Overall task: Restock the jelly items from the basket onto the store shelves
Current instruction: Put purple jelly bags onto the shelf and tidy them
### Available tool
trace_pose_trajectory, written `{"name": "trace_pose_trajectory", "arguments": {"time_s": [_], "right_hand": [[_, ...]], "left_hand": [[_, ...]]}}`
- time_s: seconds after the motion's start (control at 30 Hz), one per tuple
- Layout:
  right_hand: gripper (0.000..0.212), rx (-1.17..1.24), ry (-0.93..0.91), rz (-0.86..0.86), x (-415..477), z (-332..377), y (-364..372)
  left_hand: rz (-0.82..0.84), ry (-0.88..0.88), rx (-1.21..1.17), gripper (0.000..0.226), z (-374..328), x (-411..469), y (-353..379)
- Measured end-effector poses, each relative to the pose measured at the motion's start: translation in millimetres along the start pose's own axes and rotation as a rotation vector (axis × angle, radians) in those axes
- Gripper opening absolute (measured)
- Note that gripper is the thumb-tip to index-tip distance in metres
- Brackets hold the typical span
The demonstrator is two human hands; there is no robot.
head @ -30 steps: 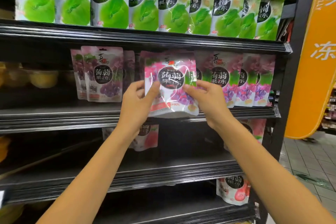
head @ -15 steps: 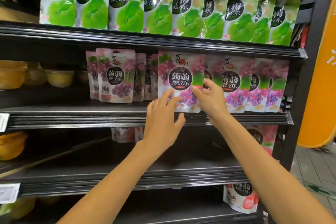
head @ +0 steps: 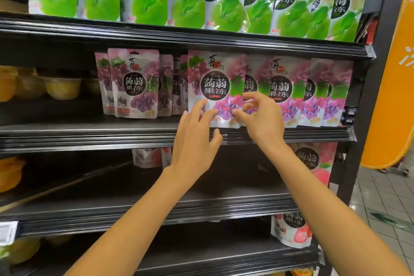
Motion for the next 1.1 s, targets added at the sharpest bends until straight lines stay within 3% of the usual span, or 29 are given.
{"name": "trace_pose_trajectory", "arguments": {"time_s": [0.13,0.43,0.57,0.77,0.87,1.1], "right_hand": [[0.036,-0.058,-0.003,-0.013,-2.9,1.9,6.1],[0.044,0.005,-0.039,-0.07,-12.9,-1.7,6.8],[0.04,0.034,-0.053,-0.037,-19.0,-2.9,6.7],[0.011,0.176,-0.095,-0.072,-53.4,-5.4,4.6],[0.017,0.258,-0.12,-0.076,-84.5,-1.0,9.1],[0.017,0.318,0.166,0.163,-202.0,-33.6,70.0]], "left_hand": [[-0.007,-0.002,0.163,0.045,1.4,-0.4,1.5],[0.0,0.017,0.189,0.043,0.7,-2.5,0.4],[-0.035,0.022,0.101,0.041,-2.2,-5.9,-2.3],[-0.196,-0.017,-0.266,0.025,3.0,-27.0,-14.3],[-0.246,-0.083,-0.436,0.021,14.3,-53.9,-24.0],[-0.062,-0.369,-0.601,0.023,73.4,-172.0,-13.2]]}}
Point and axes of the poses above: each hand's wrist, its own x-axis towards the middle knuckle, its own y-axis out of the palm, z = x × y, the point moved 7 cm from there along x, towards the middle knuckle, and after that the axes turned 5 degrees about y, right-handed, at the moved point
